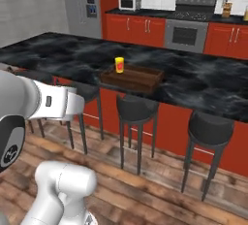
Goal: There is a tray on the dining counter. Grab the cup, mug, and pitcher and place them on the tray. The pitcher may be placed next to the tray if it cannot fit the tray.
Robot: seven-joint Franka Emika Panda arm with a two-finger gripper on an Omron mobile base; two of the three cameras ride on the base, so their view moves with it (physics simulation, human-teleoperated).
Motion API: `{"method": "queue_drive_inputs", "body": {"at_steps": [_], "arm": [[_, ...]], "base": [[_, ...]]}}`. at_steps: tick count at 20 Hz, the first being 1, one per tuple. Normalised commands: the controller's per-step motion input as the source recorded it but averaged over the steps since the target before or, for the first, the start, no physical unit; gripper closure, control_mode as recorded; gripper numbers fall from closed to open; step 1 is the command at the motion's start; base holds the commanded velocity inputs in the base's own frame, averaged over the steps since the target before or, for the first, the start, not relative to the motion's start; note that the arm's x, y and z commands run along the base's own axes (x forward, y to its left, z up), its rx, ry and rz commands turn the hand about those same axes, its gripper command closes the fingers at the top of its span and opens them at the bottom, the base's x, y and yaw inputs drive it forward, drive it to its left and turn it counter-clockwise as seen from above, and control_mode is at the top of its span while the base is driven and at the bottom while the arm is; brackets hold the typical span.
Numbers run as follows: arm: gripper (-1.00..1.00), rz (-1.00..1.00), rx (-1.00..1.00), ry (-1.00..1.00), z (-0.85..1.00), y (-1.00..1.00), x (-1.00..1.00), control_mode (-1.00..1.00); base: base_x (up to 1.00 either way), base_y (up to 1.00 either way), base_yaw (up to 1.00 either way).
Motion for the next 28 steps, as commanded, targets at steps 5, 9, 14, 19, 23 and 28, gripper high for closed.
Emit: {"method": "queue_drive_inputs", "body": {"at_steps": [5, 9, 14, 19, 23, 28], "arm": [[1.0, 0.0, 0.0, 0.0, 0.0, 0.0, 0.0, 1.0], [1.0, 0.0, 0.0, 0.0, 0.0, 0.0, 0.0, 1.0], [1.0, 0.0, 0.0, 0.0, 0.0, 0.0, 0.0, 1.0], [1.0, 0.0, 0.0, 0.0, 0.0, 0.0, 0.0, 1.0], [1.0, 0.0, 0.0, 0.0, 0.0, 0.0, 0.0, 1.0], [1.0, 0.0, 0.0, 0.0, 0.0, 0.0, 0.0, 1.0]], "base": [[0.51, 0.74, -0.36], [0.78, 0.42, -0.25], [0.86, 0.29, -0.18], [0.83, 0.25, -0.09], [0.86, 0.19, -0.05], [0.79, 0.12, -0.03]]}}
